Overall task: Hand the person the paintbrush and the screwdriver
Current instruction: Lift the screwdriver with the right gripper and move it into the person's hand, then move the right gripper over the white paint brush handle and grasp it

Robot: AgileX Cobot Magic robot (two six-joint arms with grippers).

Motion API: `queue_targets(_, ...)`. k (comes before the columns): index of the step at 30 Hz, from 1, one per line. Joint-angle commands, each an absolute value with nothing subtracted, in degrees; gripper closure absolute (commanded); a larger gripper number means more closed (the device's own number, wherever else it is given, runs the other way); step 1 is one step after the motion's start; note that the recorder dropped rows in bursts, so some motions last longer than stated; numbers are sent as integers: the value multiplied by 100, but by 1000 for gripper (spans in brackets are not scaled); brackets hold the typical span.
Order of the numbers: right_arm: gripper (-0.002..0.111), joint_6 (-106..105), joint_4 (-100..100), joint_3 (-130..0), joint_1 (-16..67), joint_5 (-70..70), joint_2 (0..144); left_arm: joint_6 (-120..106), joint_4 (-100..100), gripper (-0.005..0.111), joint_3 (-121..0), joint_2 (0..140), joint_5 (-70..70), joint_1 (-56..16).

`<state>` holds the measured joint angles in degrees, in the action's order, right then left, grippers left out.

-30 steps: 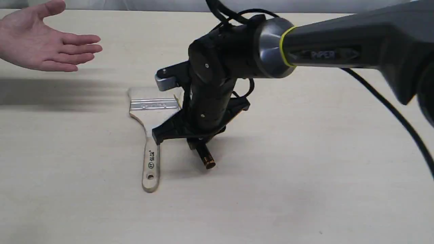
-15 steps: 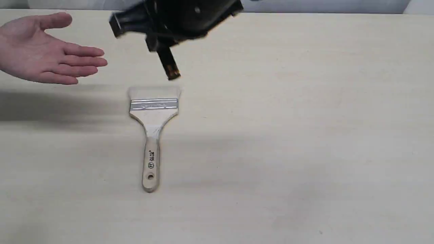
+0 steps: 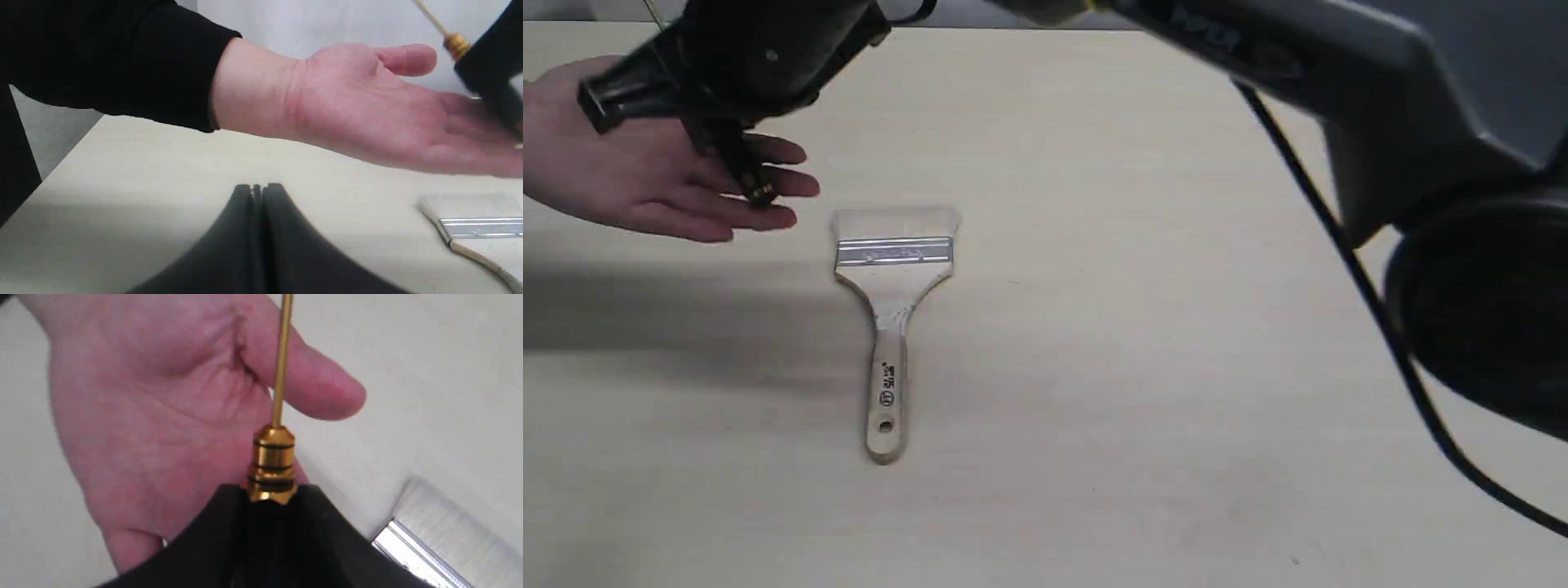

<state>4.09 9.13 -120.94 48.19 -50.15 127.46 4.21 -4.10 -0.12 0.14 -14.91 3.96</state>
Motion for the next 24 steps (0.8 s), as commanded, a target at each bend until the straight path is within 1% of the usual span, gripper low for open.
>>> queue_targets(1, 91, 206, 833, -12226, 4809, -5133, 12983, 432, -413, 107, 0, 0, -1423, 364)
queue_targets(5, 70, 113, 833, -12226, 4809, -5159, 13051, 432, -413, 107, 0, 0, -1423, 364)
queue_targets(7, 64, 104, 833, -12226, 4809, -5172, 13018, 432, -413, 107, 0, 0, -1423, 364)
queue_targets(16, 63, 141, 810, -12226, 4809, -5586, 12508, 432, -413, 107, 0, 0, -1423, 364)
queue_targets(24, 63, 878, -260, -12226, 4809, -6996, 12052, 432, -413, 107, 0, 0, -1423, 364)
